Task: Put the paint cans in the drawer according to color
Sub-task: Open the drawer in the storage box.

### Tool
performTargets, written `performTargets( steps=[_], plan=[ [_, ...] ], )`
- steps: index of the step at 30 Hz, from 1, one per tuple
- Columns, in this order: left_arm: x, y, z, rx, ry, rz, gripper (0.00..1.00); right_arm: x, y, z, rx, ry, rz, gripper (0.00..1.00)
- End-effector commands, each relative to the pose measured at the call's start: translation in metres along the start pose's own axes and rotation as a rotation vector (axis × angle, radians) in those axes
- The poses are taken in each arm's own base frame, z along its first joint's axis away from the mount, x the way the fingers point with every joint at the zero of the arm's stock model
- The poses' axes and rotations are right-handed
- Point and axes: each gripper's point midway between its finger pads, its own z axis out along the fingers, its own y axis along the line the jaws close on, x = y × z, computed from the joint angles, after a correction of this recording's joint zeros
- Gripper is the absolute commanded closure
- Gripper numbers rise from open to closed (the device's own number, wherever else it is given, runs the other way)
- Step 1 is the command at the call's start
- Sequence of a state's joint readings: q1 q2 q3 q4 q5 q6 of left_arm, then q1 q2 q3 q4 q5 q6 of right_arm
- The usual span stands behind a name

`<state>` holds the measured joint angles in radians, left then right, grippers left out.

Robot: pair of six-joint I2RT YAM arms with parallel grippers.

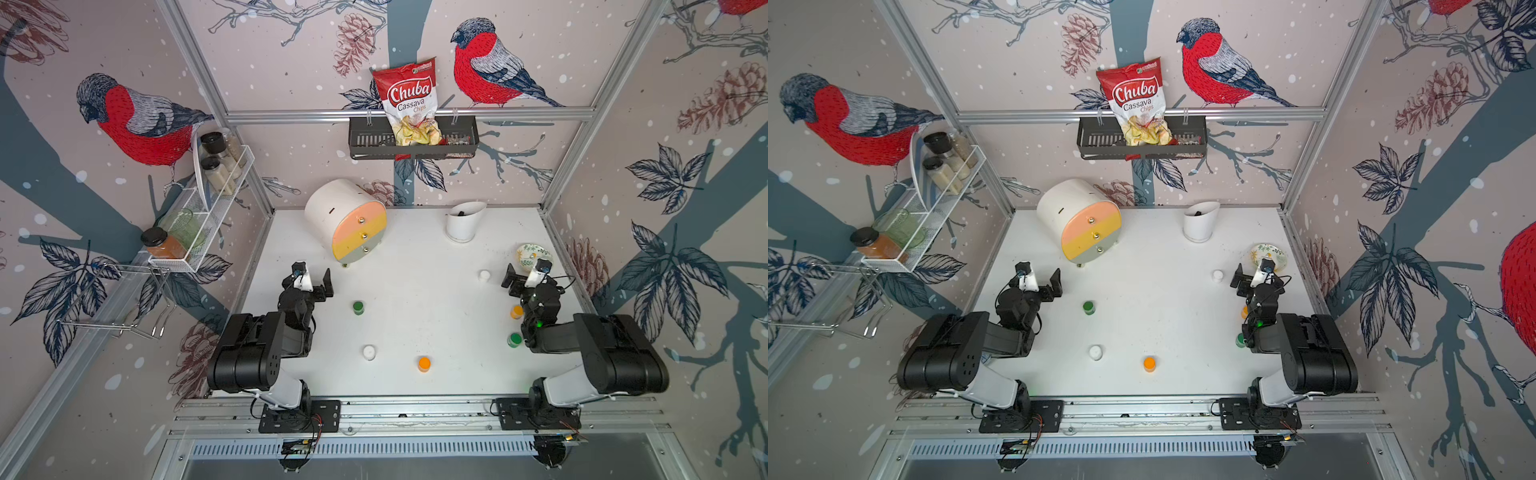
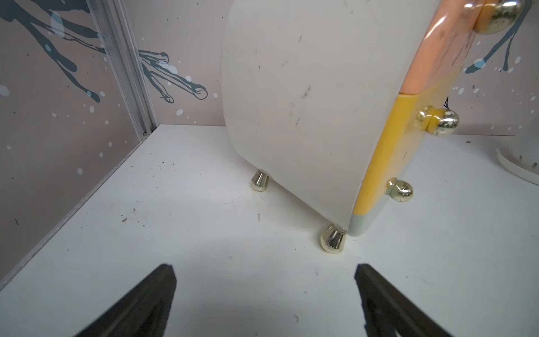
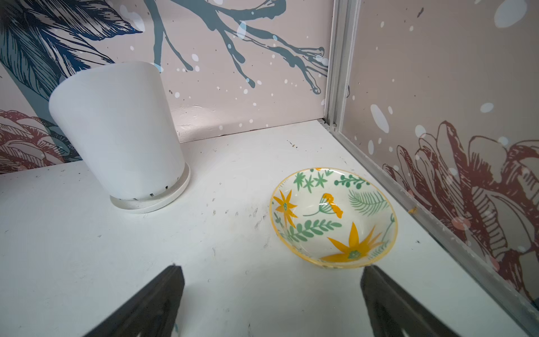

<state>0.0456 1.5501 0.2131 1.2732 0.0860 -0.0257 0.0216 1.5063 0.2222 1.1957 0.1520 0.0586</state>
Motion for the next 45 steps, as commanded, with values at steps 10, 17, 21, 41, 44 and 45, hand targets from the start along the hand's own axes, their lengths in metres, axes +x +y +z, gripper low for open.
performTargets(
  steps=[10,17,21,41,44,45],
  plan=[
    [-0.016,0.006,-0.001,-0.033,-0.065,-0.012,0.01,-0.009,-0.001,0.001,0.008,-0.035,0.019,0.0],
    [-0.037,0.011,-0.024,-0.118,-0.137,-0.011,0.02,-0.022,-0.005,-0.002,0.032,-0.049,0.023,0.0],
    [-0.056,0.017,-0.035,-0.274,-0.102,0.013,0.02,-0.043,-0.016,0.005,0.115,0.038,0.1,0.0],
    [-0.197,-0.041,0.0,0.053,-0.018,-0.52,0.01,-0.173,0.238,-0.044,-0.836,0.017,0.24,0.02],
    [-0.212,-0.039,0.012,0.049,0.028,-0.504,0.02,-0.173,0.289,-0.048,-0.937,0.035,0.172,0.09],
    [-0.215,-0.04,0.02,0.042,0.06,-0.48,0.02,-0.172,0.305,-0.05,-0.969,0.035,0.152,0.1]
  ],
)
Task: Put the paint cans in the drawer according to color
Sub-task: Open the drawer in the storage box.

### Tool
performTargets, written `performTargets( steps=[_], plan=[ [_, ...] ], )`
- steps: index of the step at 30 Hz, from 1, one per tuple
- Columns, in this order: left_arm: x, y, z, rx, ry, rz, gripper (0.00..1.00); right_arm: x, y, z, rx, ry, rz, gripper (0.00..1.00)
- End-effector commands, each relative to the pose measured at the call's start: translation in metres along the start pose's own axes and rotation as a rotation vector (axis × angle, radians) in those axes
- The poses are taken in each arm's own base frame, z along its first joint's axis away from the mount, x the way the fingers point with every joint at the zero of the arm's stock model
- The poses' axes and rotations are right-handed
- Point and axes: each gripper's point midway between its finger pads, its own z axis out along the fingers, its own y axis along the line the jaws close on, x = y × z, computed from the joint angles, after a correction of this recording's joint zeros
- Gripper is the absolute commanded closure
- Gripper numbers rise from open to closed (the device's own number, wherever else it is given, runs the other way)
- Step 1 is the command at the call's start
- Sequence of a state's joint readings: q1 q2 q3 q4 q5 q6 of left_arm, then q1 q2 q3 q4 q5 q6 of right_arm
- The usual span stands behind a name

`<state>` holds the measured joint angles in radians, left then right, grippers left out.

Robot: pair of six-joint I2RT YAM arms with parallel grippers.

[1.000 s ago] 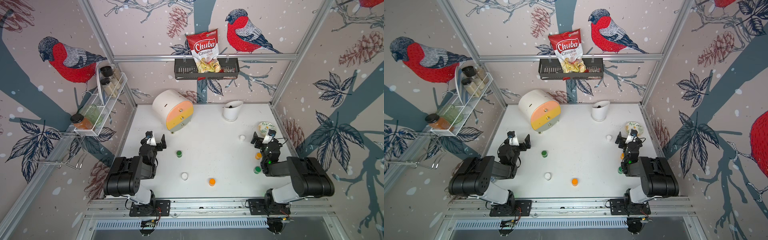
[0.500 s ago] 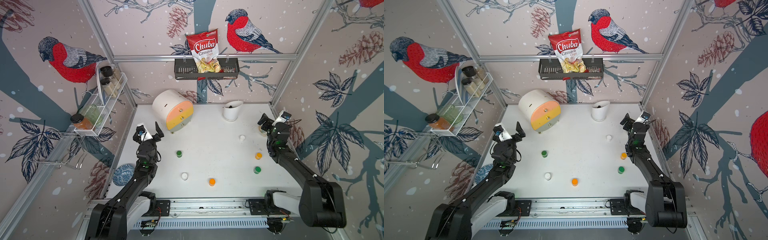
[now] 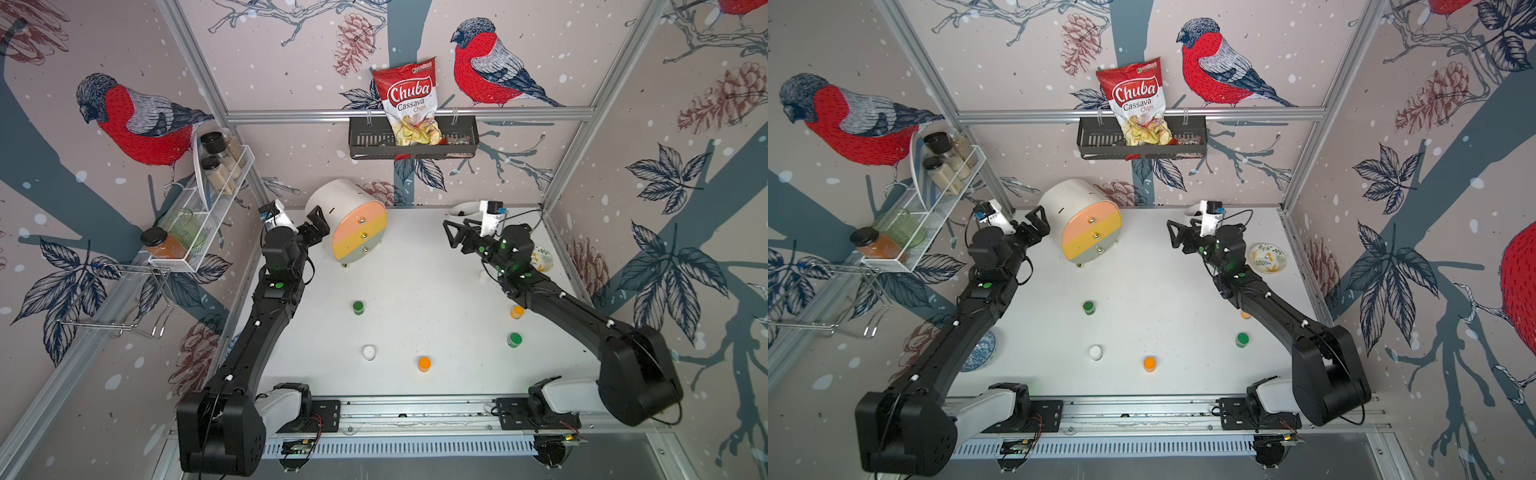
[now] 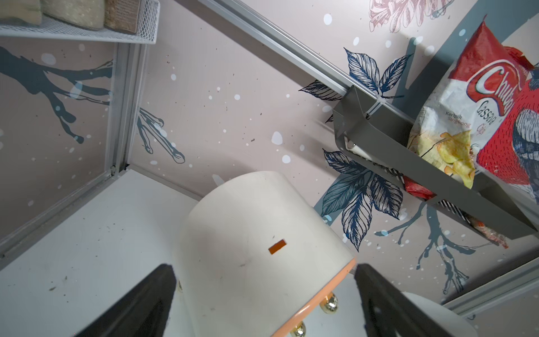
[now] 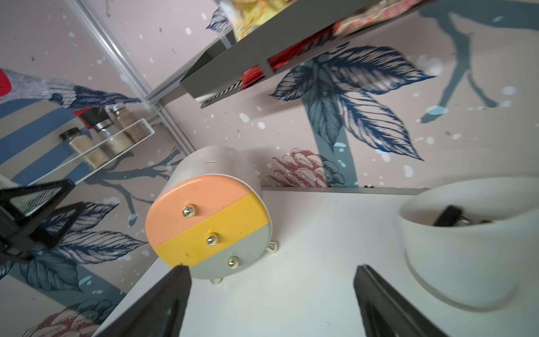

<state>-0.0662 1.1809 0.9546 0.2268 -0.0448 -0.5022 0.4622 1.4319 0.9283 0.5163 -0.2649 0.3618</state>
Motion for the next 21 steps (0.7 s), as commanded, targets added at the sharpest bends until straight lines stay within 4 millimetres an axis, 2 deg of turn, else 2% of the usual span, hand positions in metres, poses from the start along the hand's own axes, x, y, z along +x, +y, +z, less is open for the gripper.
performTargets(
  steps=[1,6,13,16,21],
  plan=[
    [0.016,-0.005,0.016,-0.003,0.167,-0.007,0.03,0.002,0.042,0.026,-0.139,0.011,-0.1,0.1],
    [0.021,-0.023,0.041,0.075,0.24,0.014,0.03,0.018,0.079,0.065,-0.224,0.035,-0.128,0.13],
    [0.023,-0.036,0.064,0.144,0.258,0.047,0.04,0.047,0.123,0.103,-0.289,0.056,-0.19,0.17],
    [0.023,-0.039,0.071,0.168,0.247,0.062,0.04,0.061,0.136,0.121,-0.302,0.076,-0.221,0.22],
    [0.026,-0.039,0.082,0.179,0.241,0.057,0.04,0.077,0.132,0.148,-0.2,0.088,-0.263,0.24]
  ],
)
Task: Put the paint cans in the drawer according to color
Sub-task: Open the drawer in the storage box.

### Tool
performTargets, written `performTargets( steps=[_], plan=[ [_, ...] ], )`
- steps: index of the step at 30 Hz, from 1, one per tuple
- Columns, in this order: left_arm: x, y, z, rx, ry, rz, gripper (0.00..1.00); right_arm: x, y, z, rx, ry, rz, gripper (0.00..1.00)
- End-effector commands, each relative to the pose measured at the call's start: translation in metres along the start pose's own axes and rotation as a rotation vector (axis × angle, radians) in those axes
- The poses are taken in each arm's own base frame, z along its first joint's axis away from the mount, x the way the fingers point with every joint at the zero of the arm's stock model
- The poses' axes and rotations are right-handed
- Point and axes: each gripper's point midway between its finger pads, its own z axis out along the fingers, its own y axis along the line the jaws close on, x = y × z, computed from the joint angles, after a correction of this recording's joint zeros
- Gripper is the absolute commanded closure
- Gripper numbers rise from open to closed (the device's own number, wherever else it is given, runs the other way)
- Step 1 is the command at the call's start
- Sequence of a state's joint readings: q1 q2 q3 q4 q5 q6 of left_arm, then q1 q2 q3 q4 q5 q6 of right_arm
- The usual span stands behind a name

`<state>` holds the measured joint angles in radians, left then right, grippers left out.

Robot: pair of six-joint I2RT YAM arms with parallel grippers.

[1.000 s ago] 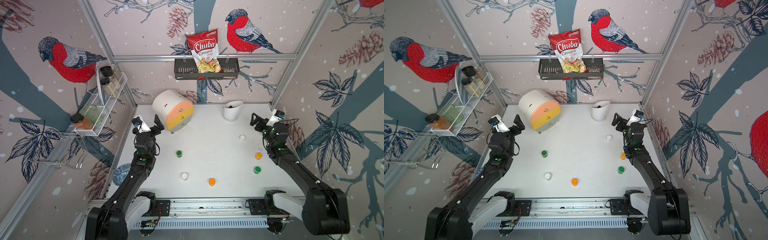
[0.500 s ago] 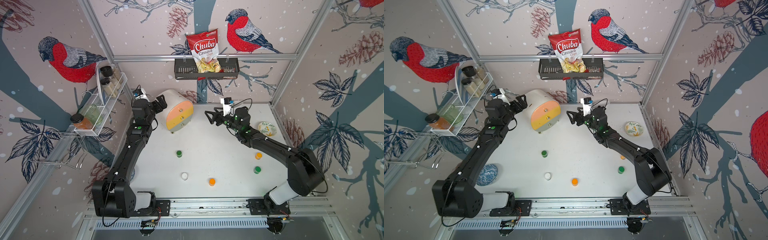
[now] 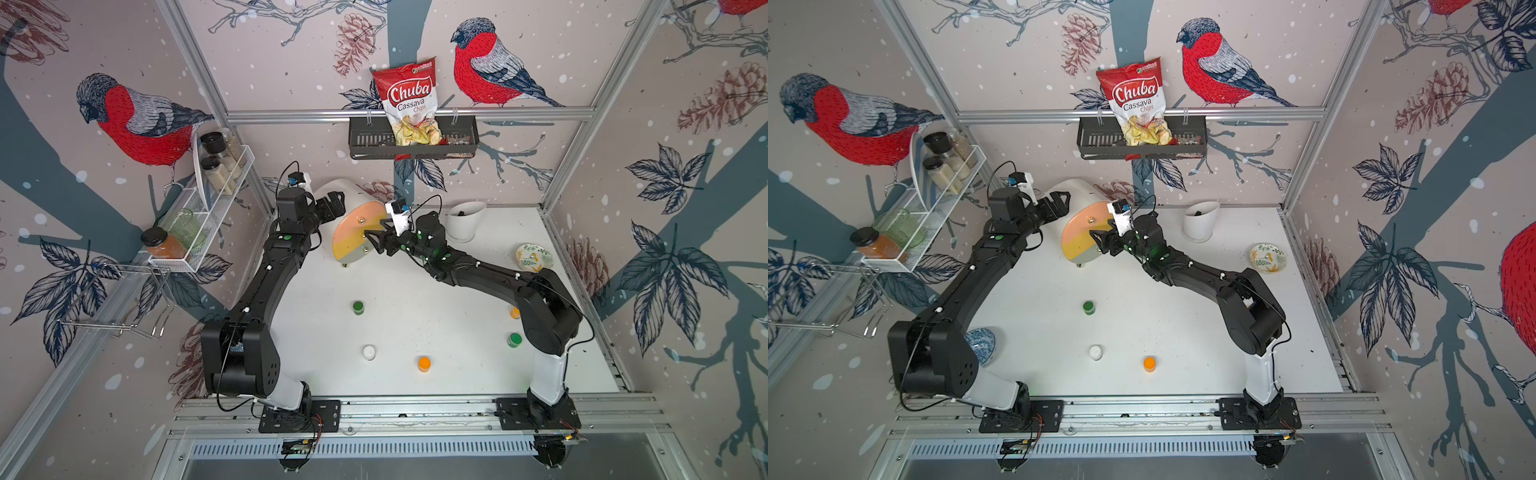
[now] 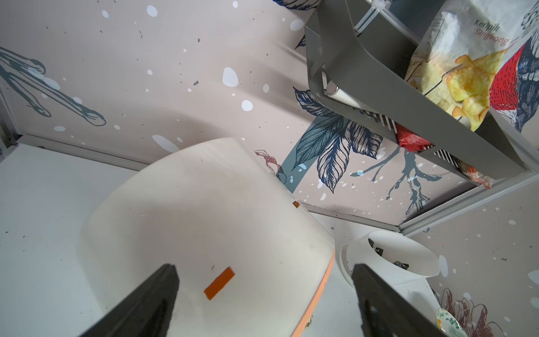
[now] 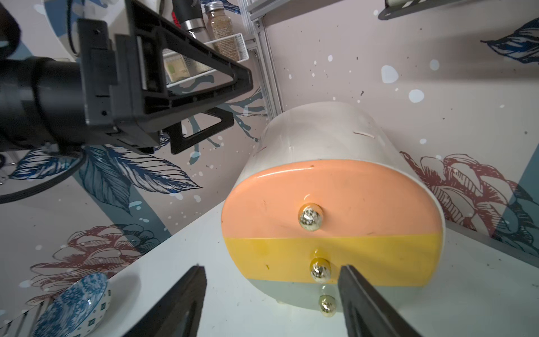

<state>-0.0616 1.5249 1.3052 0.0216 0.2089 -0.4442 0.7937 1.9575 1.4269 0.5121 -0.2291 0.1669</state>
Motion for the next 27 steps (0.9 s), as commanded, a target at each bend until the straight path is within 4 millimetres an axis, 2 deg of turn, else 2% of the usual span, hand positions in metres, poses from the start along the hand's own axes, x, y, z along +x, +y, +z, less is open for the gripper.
performTargets(
  steps=[1,7,13,17,27],
  plan=[
    [-0.012,-0.007,0.007,0.043,-0.041,0.018,0.04,0.0,-0.012,0.012,0.103,-0.006,-0.06,0.24],
    [0.004,-0.014,0.025,0.127,0.021,-0.001,0.03,0.013,-0.015,0.031,0.148,0.013,-0.095,0.28],
    [0.0,-0.012,0.03,0.118,0.015,0.011,0.03,0.024,-0.024,0.049,0.149,0.057,-0.102,0.4],
    [-0.001,-0.013,0.032,0.124,0.015,0.011,0.03,0.029,-0.027,0.053,0.148,0.064,-0.112,0.44],
    [-0.001,-0.011,0.038,0.127,0.028,-0.004,0.03,0.026,-0.029,0.059,0.095,0.058,-0.104,0.55]
  ],
)
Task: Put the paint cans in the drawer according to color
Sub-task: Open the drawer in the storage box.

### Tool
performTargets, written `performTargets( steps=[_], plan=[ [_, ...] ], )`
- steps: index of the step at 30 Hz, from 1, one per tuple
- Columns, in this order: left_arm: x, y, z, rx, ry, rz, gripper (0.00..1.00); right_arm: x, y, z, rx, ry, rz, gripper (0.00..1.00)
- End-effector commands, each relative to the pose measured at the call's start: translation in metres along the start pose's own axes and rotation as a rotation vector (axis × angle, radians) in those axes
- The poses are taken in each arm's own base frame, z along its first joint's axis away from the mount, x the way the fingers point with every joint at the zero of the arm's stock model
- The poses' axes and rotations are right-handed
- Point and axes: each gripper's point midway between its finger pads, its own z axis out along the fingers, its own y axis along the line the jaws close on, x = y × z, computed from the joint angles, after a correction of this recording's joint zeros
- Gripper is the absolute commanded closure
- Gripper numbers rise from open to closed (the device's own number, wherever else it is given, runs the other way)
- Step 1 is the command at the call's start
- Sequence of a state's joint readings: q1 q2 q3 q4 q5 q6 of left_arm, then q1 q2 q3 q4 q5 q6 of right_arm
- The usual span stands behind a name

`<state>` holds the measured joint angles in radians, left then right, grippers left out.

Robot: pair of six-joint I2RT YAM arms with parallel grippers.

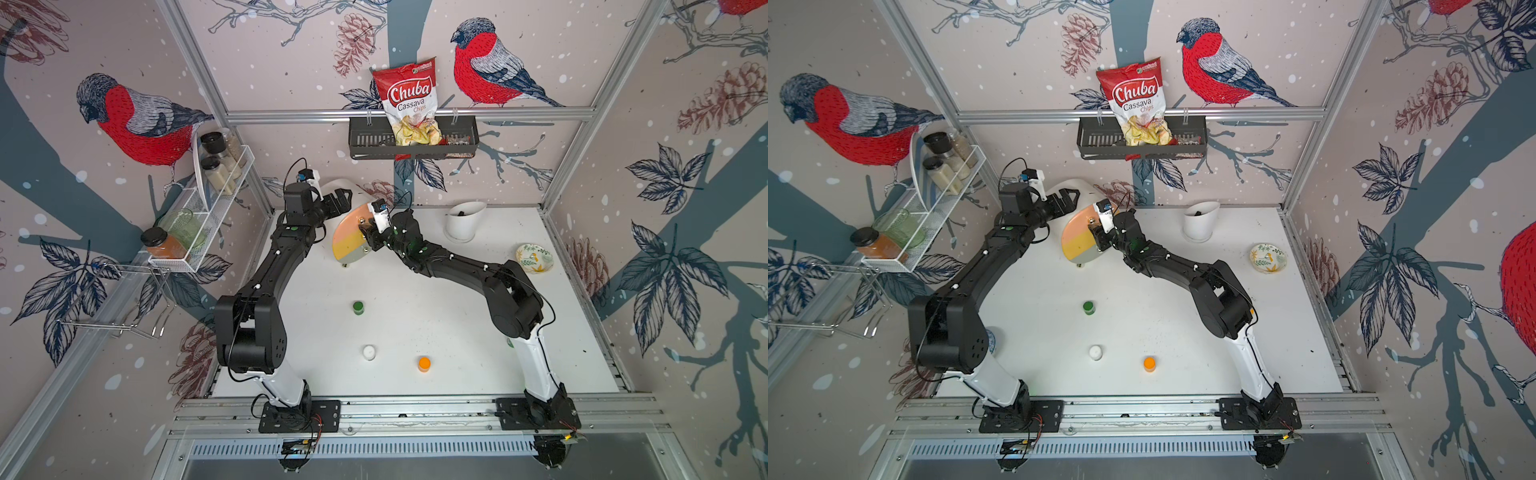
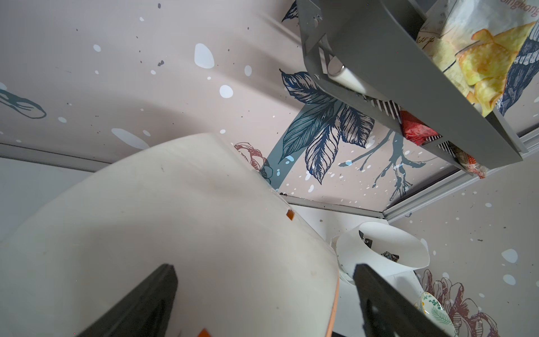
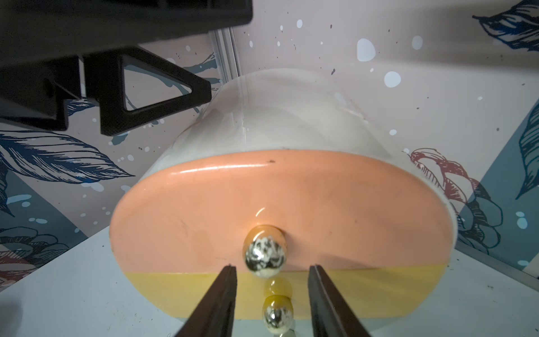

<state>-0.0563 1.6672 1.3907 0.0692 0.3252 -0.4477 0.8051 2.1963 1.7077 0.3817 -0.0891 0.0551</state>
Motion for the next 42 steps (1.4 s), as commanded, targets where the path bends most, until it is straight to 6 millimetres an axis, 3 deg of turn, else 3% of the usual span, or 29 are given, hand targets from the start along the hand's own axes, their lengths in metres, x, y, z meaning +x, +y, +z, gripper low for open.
performTargets(
  steps=[1,17,34,42],
  plan=[
    [-0.011,-0.006,0.0,0.03,-0.028,0.003,0.03,-0.007,0.009,0.001,-0.061,-0.024,-0.004,0.55],
    [-0.003,-0.007,0.007,0.059,0.002,-0.007,0.03,-0.012,0.01,0.011,-0.076,-0.04,-0.012,0.6],
    [0.001,-0.004,0.009,0.058,0.011,-0.015,0.03,-0.009,0.014,0.016,-0.071,-0.014,-0.029,0.86],
    [0.01,-0.006,0.01,0.051,0.031,-0.015,0.03,-0.011,0.019,0.006,-0.074,-0.002,-0.033,0.9]
  ],
)
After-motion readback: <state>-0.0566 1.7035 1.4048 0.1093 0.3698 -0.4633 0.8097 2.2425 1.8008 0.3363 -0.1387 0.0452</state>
